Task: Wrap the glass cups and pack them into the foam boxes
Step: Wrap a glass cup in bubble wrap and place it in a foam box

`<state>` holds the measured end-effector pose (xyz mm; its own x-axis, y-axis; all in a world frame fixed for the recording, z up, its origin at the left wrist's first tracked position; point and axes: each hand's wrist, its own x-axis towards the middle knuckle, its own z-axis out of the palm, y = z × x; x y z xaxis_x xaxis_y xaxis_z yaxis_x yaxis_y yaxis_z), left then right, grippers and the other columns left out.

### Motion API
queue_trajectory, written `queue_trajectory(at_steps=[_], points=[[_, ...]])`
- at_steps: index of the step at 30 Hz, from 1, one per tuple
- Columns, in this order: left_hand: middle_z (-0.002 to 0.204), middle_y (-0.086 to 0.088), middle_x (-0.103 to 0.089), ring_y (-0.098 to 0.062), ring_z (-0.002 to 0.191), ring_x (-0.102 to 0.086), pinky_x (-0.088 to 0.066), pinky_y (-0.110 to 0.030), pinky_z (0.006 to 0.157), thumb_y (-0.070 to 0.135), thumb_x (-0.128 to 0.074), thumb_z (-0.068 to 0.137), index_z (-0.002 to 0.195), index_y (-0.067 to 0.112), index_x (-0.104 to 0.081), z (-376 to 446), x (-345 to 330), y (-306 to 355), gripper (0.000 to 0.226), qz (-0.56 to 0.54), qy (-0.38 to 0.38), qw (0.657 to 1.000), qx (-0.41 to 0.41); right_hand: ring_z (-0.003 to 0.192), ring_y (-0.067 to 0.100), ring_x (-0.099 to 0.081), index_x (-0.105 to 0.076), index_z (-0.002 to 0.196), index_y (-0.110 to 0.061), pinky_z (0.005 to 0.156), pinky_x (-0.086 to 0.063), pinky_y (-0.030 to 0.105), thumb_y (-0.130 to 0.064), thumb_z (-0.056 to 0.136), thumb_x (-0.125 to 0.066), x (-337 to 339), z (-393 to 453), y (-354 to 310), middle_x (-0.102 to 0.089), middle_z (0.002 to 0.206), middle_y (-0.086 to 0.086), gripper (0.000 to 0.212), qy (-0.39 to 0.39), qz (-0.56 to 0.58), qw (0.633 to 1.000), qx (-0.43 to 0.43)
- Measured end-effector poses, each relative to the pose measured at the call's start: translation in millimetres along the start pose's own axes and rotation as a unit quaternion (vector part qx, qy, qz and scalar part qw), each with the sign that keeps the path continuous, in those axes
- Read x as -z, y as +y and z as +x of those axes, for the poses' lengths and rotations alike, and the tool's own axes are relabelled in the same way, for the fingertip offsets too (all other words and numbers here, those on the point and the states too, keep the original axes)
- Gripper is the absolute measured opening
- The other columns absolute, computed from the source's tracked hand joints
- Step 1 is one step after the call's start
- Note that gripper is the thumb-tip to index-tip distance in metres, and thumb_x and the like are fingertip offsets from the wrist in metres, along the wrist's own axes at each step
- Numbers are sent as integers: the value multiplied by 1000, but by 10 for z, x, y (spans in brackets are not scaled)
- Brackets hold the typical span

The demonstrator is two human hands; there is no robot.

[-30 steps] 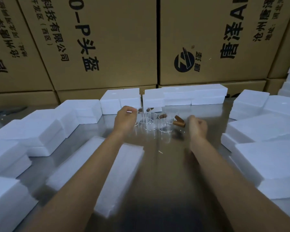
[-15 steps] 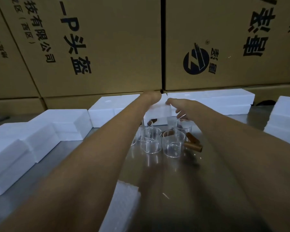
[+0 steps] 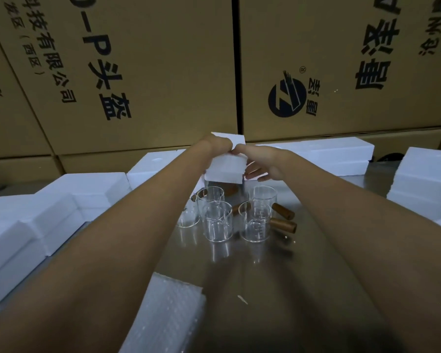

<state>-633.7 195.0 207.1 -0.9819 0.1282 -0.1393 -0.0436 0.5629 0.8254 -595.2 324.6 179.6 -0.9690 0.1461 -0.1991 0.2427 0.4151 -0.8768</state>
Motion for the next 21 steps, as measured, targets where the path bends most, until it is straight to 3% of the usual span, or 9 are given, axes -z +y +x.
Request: queue_trajectory(at_steps=[4, 8, 11, 15, 18, 21], points=[[133, -10, -58, -22, 94, -59, -42, -27, 61, 28, -59, 94, 149, 16, -35, -270, 237, 129, 61, -89, 50, 992, -72, 97, 19, -58, -58, 98, -23, 96, -42, 39, -60, 85, -58, 69, -306, -261, -61, 103, 4, 39, 18, 25, 998, 61], [114, 0, -57, -11, 84, -55, -43, -26, 59, 32, -67, 88, 140, 21, -36, -671, 433, 195, 62, -166, 78, 976, -120, 107, 22, -59, -57, 124, -17, 91, -47, 37, -61, 81, -63, 132, -708, -457, -64, 114, 7, 62, 56, 57, 994, 79], [97, 5, -52, -9, 80, -54, -40, -25, 55, 34, -70, 86, 125, 22, -40, -1108, 481, 152, 50, -193, 91, 970, -118, 100, 21, -63, -59, 118, -15, 87, -51, 35, -58, 82, -63, 151, -1118, -512, -65, 111, 7, 56, 45, 57, 994, 78], [101, 9, -57, -7, 79, -57, -41, -21, 50, 35, -68, 86, 126, 27, -43, -1807, 440, -64, 48, -208, 84, 966, -130, 79, 20, -71, -62, 103, -8, 67, -57, 27, -54, 81, -68, 163, -1771, -427, -72, 98, 12, 52, -24, 47, 998, 29], [104, 12, -56, -8, 87, -59, -47, -26, 60, 38, -70, 85, 131, 33, -40, -2399, 402, -313, 55, -211, 44, 969, -116, 76, 21, -72, -67, 104, -3, 66, -58, 27, -56, 81, -69, 69, -2310, -198, -75, 90, 12, 58, -50, 44, 998, 7], [113, 9, -56, -16, 98, -62, -59, -40, 78, 37, -77, 83, 134, 35, -36, -2939, 317, -660, 66, -229, -2, 969, -91, 69, 19, -72, -68, 106, -2, 56, -57, 24, -58, 84, -68, -109, -2856, 124, -77, 87, 12, 61, -42, 63, 997, -3]])
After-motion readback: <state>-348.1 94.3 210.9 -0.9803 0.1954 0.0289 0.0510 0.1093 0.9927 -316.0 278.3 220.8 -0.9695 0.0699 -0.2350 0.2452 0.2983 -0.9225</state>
